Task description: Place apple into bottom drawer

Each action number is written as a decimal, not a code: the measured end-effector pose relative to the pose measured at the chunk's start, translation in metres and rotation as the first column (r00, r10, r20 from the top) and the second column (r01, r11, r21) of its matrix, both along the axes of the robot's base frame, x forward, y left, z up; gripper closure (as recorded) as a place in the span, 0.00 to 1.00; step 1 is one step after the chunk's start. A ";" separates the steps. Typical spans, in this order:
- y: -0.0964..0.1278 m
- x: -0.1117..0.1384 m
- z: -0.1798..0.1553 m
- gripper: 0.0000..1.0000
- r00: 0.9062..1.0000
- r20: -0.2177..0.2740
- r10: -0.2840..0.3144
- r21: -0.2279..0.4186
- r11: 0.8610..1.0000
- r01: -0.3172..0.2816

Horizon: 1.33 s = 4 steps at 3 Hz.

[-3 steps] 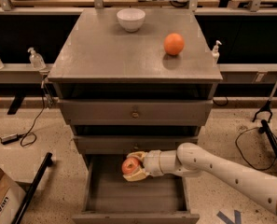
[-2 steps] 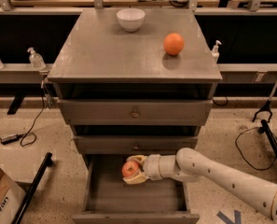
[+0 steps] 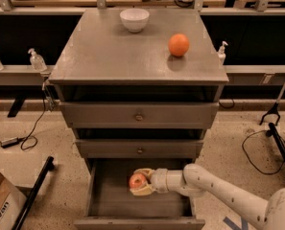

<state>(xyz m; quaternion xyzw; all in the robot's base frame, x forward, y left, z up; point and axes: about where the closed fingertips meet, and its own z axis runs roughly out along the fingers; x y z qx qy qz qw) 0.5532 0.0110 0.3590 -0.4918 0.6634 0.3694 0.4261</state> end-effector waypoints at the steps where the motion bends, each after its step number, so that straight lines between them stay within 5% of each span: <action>1: -0.006 0.000 -0.047 1.00 0.997 -0.081 0.001 0.035 0.999 0.002; 4: -0.007 0.009 -0.071 1.00 0.999 -0.048 -0.021 -0.002 1.000 0.021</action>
Offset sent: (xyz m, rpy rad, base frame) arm -0.0007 -0.0040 -0.0376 0.0280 0.0654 -0.0012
